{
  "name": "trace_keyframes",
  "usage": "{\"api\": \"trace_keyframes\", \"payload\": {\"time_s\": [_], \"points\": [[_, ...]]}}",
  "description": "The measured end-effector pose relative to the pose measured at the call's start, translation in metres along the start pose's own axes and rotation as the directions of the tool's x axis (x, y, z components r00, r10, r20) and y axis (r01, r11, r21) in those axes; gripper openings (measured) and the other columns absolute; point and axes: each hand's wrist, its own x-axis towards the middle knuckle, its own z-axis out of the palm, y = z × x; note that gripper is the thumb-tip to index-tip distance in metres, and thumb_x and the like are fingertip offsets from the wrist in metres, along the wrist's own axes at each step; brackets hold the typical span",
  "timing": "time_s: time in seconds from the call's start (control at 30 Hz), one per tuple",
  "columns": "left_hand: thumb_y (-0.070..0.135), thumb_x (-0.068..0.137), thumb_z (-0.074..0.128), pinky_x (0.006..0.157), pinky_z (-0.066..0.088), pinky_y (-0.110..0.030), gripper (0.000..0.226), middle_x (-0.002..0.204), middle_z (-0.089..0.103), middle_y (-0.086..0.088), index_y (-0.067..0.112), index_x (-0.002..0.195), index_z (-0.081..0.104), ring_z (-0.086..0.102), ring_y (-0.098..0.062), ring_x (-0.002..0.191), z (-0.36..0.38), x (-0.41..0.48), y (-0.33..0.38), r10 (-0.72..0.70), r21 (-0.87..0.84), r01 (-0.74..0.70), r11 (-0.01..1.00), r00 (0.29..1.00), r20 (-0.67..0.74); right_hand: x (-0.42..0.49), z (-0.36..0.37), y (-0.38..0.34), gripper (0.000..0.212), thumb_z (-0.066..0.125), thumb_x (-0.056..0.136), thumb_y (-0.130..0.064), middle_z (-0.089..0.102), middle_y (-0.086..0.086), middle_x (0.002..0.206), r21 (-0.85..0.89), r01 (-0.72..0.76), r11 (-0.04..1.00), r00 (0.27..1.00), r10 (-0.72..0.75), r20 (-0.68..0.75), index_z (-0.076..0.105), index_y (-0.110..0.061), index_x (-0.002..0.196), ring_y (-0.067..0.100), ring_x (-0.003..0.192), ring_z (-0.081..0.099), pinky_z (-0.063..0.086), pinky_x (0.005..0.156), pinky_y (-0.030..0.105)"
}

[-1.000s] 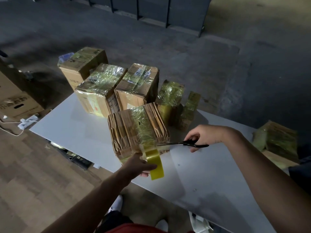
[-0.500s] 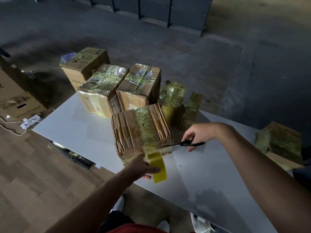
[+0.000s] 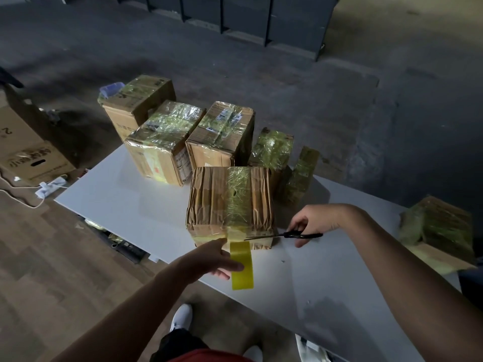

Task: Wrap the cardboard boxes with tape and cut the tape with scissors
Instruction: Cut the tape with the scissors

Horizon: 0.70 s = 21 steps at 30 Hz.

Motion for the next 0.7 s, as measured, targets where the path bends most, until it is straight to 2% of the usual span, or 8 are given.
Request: {"api": "trace_keyframes", "payload": {"time_s": [0.17,0.23,0.33,0.43,0.57,0.7], "points": [[0.011,0.080,0.077,0.083,0.058,-0.034,0.059,0.118,0.064,-0.011,0.024,0.124,0.039,0.067,-0.026,0.098,-0.005,0.000,0.003,-0.008,0.059,0.004,0.998,0.998,0.063,0.002,0.006,-0.003,0.033,0.073,0.080,-0.044,0.064,-0.015,0.095,0.050,0.023,0.998,1.000,-0.022,-0.002,0.065,-0.032,0.110,0.005,0.085,0.059,0.044,0.066,0.015],[0.011,0.080,0.077,0.082,0.058,-0.033,0.060,0.119,0.063,-0.009,0.024,0.125,0.039,0.067,-0.026,0.099,-0.006,0.000,0.003,-0.011,0.069,0.006,0.998,0.998,0.068,0.006,0.009,-0.007,0.035,0.073,0.080,-0.046,0.066,-0.010,0.100,0.056,0.032,0.998,0.999,-0.031,-0.010,0.066,-0.031,0.110,0.009,0.089,0.061,0.051,0.073,0.022],[0.010,0.080,0.076,0.083,0.058,-0.033,0.062,0.117,0.062,-0.005,0.024,0.126,0.037,0.067,-0.025,0.101,-0.007,0.001,0.002,-0.013,0.071,0.008,0.997,0.997,0.070,0.009,0.012,-0.011,0.035,0.073,0.079,-0.046,0.067,-0.005,0.101,0.054,0.044,0.998,0.999,-0.043,-0.020,0.066,-0.029,0.109,0.014,0.092,0.062,0.053,0.082,0.032],[0.011,0.080,0.077,0.081,0.058,-0.032,0.068,0.114,0.061,-0.002,0.023,0.132,0.035,0.067,-0.024,0.098,-0.008,0.002,0.001,-0.019,0.080,0.013,0.997,0.997,0.073,0.010,0.015,-0.011,0.035,0.073,0.079,-0.047,0.069,-0.001,0.101,0.074,0.042,0.996,0.999,-0.041,-0.010,0.067,-0.030,0.109,0.015,0.088,0.062,0.053,0.076,0.031],[0.012,0.079,0.077,0.079,0.058,-0.030,0.080,0.114,0.063,-0.002,0.018,0.143,0.030,0.068,-0.024,0.098,-0.010,0.002,-0.001,-0.021,0.082,0.014,0.997,0.996,0.083,0.009,0.021,-0.010,0.036,0.074,0.078,-0.048,0.069,-0.004,0.097,0.101,0.040,0.994,0.998,-0.044,0.039,0.065,-0.035,0.110,0.007,0.075,0.059,0.046,0.062,0.021],[0.011,0.079,0.078,0.078,0.058,-0.029,0.070,0.104,0.062,0.009,0.028,0.131,0.034,0.068,-0.019,0.096,-0.011,0.003,-0.003,-0.020,0.105,0.009,0.994,0.995,0.097,0.007,0.024,-0.012,0.026,0.076,0.073,-0.049,0.070,-0.002,0.091,0.191,0.073,0.979,0.997,-0.071,-0.017,0.068,-0.037,0.094,0.006,0.072,0.060,0.048,0.066,0.028]]}}
